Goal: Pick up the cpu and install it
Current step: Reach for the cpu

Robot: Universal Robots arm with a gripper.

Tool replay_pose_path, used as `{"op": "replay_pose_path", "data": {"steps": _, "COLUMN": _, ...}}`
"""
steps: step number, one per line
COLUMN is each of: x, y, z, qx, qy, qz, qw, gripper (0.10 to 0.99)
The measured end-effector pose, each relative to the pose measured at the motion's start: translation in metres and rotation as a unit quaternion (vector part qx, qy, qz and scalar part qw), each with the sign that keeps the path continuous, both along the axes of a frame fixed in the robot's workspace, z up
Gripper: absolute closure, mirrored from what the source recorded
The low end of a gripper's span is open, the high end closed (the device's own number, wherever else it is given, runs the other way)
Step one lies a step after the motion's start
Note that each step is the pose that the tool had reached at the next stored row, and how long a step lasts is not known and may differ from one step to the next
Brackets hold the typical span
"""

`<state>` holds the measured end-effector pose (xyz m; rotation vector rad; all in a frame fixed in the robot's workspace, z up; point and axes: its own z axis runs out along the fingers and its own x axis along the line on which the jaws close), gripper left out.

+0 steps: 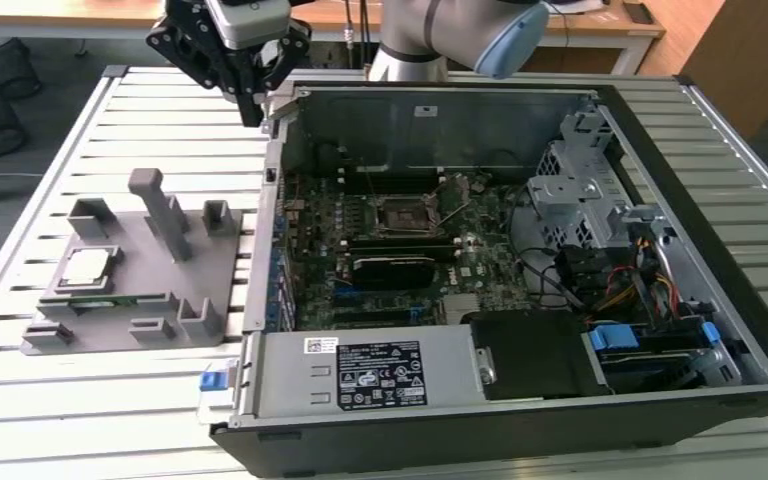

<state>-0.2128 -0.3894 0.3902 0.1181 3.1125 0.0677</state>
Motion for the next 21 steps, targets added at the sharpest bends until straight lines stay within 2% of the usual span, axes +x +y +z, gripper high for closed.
{"op": "replay_pose_path", "data": {"steps": 21, "x": -0.0272, "y": 0.0035, "z": -0.0010, "qx": 0.0000, "qy": 0.0000, "qz": 0.000, "qw": 1.0000, "gripper": 0.980}}
